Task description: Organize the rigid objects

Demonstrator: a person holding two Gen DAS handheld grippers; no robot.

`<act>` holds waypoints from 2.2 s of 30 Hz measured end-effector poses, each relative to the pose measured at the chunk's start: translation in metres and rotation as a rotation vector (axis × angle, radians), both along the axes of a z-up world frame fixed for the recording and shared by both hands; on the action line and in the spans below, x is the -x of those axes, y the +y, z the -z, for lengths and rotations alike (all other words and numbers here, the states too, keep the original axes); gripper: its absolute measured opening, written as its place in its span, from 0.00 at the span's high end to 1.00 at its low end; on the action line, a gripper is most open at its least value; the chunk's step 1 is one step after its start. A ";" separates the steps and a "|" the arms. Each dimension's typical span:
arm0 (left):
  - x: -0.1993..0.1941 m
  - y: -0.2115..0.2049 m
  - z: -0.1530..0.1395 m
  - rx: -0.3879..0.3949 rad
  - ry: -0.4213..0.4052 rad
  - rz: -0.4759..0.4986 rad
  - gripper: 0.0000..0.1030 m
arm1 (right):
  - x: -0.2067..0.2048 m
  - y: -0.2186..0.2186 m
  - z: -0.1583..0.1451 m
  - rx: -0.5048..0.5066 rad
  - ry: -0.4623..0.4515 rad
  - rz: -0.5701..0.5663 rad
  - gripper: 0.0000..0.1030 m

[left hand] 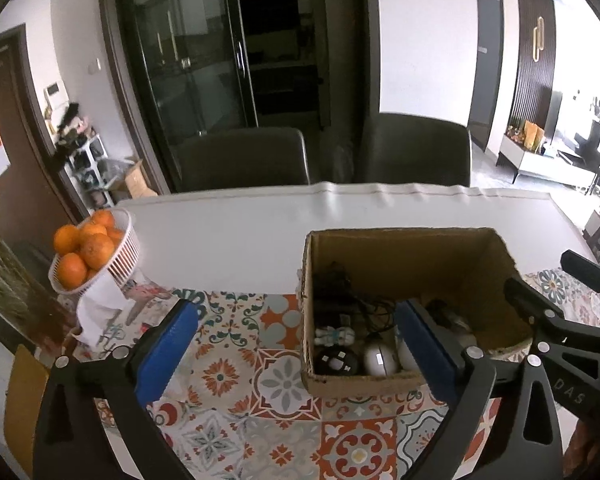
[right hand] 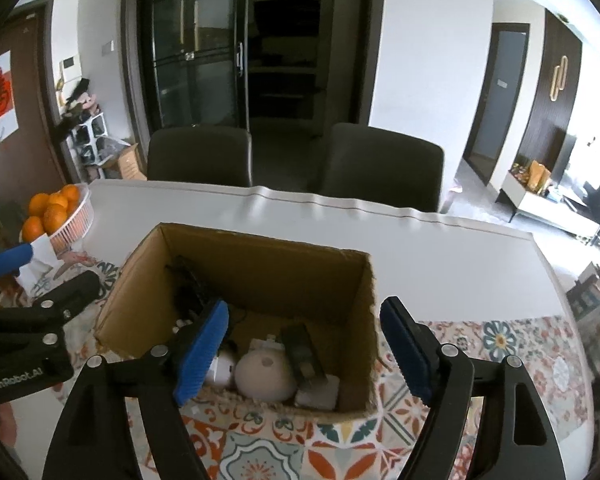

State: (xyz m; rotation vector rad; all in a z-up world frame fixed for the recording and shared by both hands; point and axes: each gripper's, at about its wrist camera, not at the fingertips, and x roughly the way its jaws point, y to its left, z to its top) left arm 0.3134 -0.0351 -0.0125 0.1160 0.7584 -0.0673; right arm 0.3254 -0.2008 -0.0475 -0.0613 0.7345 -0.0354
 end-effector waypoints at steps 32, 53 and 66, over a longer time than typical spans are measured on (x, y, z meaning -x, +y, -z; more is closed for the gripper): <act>0.140 0.009 -0.075 0.057 -0.215 0.034 0.00 | 0.155 -0.002 -0.083 0.001 -0.209 0.127 0.07; 0.163 0.010 -0.090 0.066 -0.283 0.050 0.00 | 0.183 -0.002 -0.101 -0.011 -0.269 0.132 0.07; 0.165 0.009 -0.096 0.070 -0.287 0.053 0.00 | 0.187 -0.001 -0.104 -0.013 -0.276 0.127 0.07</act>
